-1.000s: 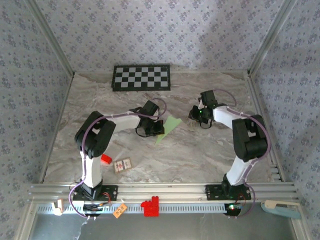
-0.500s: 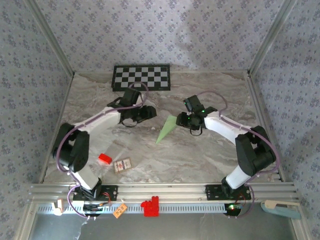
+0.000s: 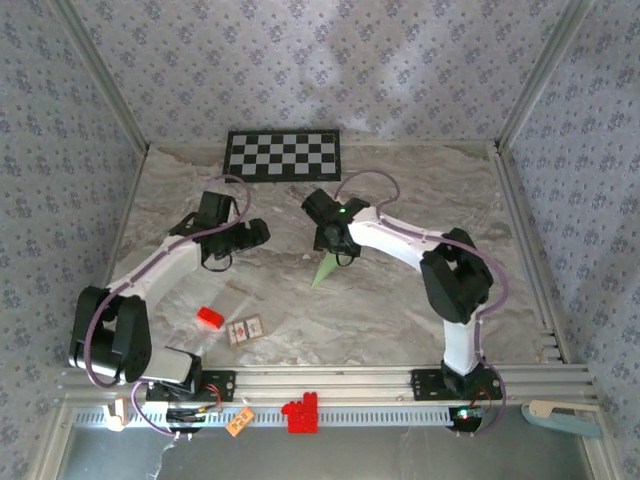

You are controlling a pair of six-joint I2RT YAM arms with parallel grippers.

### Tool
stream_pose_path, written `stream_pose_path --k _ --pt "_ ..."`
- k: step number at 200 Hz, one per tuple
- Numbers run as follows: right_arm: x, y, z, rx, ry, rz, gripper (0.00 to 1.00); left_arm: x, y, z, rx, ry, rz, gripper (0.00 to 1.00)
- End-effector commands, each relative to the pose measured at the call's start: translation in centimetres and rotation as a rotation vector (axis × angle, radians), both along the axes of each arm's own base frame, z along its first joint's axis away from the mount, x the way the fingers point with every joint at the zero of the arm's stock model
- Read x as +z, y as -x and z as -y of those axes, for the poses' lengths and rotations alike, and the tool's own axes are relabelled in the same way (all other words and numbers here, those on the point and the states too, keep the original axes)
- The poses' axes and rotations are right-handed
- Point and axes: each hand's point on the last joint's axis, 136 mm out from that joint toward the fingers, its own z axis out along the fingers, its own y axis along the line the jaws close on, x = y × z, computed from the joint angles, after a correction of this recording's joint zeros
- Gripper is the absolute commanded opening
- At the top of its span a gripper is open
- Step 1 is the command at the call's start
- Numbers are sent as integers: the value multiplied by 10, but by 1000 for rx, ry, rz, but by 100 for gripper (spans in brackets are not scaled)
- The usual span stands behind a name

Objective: Fold a paper plane with a square sheet of paper (pick it up from the middle)
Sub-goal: Move a paper plane to the center of the table.

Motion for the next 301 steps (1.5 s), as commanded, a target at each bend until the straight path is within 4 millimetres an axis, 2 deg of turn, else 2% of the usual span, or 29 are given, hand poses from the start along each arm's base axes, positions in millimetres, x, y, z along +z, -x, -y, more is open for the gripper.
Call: stream_pose_path --k 1,39,93,126,163,191,243,260,283,301 --pt "-8 5 14 -61 138 -34 68 2 4 -12 -10 -43 22 99" --pt "-24 4 17 -94 202 -65 65 0 5 -14 -18 -31 21 100" --pt "-14 6 33 -139 245 -30 53 -6 2 -13 -12 -9 0 100" --pt "-17 6 30 -142 213 -41 43 -9 0 -10 -13 6 -14 100" --pt "-31 8 25 -158 147 -82 40 -10 0 -9 -12 10 -20 100" --pt "-36 7 24 -175 116 -94 33 -12 1 -9 -11 13 -29 100" --pt "-15 4 37 -198 130 -26 17 -13 -1 -9 -7 13 -31 100" --pt "-11 2 39 -189 122 -13 9 -13 -1 -9 -4 16 -35 100" --pt "-2 -4 31 -128 78 9 2 -12 -1 -8 0 34 -38 100" --pt "10 -13 12 -25 -3 35 1 -12 -1 -10 18 61 -38 100"
